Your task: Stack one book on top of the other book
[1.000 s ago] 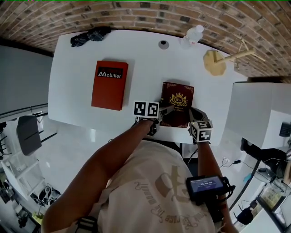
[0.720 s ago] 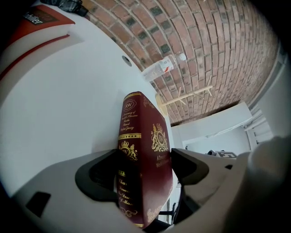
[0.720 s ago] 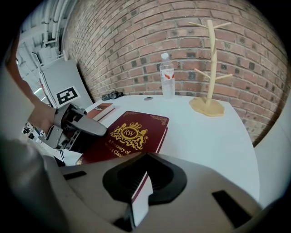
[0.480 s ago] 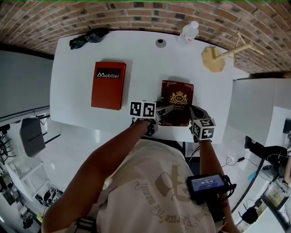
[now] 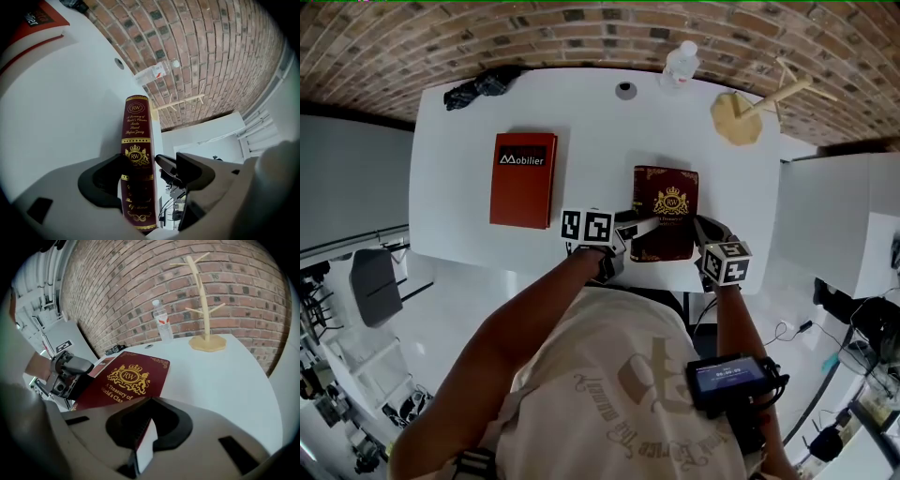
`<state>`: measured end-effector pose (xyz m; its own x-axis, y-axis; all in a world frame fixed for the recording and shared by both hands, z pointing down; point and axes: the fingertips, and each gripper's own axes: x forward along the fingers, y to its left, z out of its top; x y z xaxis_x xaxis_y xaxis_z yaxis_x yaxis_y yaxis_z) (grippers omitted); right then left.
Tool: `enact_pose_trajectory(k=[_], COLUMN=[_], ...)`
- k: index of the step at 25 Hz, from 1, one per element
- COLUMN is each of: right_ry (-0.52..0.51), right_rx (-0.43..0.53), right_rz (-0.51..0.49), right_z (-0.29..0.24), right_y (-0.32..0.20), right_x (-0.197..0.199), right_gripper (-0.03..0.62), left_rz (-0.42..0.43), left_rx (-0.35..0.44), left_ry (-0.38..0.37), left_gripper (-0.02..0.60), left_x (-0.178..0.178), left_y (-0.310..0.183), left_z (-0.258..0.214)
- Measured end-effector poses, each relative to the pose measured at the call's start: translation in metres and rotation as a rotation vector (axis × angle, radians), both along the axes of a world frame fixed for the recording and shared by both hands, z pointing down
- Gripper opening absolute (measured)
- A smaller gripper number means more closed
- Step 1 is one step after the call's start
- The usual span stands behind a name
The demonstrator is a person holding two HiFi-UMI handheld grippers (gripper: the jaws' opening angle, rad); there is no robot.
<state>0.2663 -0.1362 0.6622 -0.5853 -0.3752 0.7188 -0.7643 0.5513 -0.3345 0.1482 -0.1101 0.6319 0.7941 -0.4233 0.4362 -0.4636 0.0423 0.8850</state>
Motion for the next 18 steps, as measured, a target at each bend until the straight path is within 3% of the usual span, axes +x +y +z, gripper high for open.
enact_pose_trajectory(k=[7, 14, 18], right_ry=[-0.048, -0.047, -0.05], right_rx=[-0.012, -0.009, -0.001], right_rz=[0.039, 0.027, 0.014], right_z=[0.003, 0.003, 0.002], right_y=[-0.002, -0.002, -0.001], right_x=[0.011, 0.012, 0.009], right_gripper=[0.021, 0.021, 0.021], left_rz=[0.084, 0.119, 0.107], left_rx=[0.036, 0.007, -0.018], left_ry=[0.134, 0.081, 0.015], left_gripper=[0.377, 0.375, 0.323], left_x=[0.027, 0.05, 0.044], left_y=[-0.001, -0.005, -0.008], left_z=[-0.022, -0.013, -0.004])
